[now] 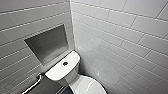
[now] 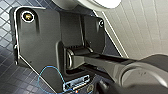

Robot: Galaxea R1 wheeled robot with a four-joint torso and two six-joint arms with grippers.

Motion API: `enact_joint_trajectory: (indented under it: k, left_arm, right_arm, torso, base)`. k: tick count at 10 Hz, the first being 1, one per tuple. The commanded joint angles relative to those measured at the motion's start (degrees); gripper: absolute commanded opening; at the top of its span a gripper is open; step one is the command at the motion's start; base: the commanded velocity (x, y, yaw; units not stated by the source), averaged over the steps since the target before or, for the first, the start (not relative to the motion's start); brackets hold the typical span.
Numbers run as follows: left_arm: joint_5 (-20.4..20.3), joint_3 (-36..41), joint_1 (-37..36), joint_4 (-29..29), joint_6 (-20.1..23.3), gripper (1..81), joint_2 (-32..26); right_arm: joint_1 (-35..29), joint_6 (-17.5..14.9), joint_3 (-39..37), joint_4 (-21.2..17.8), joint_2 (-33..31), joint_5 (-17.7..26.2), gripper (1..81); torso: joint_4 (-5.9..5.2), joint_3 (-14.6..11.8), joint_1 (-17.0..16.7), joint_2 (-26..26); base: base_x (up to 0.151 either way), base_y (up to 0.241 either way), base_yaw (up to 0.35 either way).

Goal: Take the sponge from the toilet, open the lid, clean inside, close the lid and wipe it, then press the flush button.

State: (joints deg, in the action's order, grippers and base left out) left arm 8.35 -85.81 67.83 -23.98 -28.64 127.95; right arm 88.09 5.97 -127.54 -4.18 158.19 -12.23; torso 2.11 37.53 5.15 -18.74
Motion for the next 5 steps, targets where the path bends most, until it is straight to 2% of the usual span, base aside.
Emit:
enact_joint_trajectory:
  k: [1,5]
  left_arm:
    - [-1.1,-12.2,9.0,-7.9,-0.2,1.0,10.5]
    - [-1.1,-23.3,14.1,-9.2,0.5,1.0,18.7]
  right_arm:
    - [0.9,-0.3,0.2,1.2,-0.4,4.2,1.0]
    - [1.1,-0.3,-0.3,1.2,0.0,4.2,1.0]
  torso:
    - [0.0,0.0,0.0,0.0]
    - [0.0,0.0,-0.1,0.0]
  base:
    - [0.0,0.0,0.0]
    - [0.0,0.0,0.0]
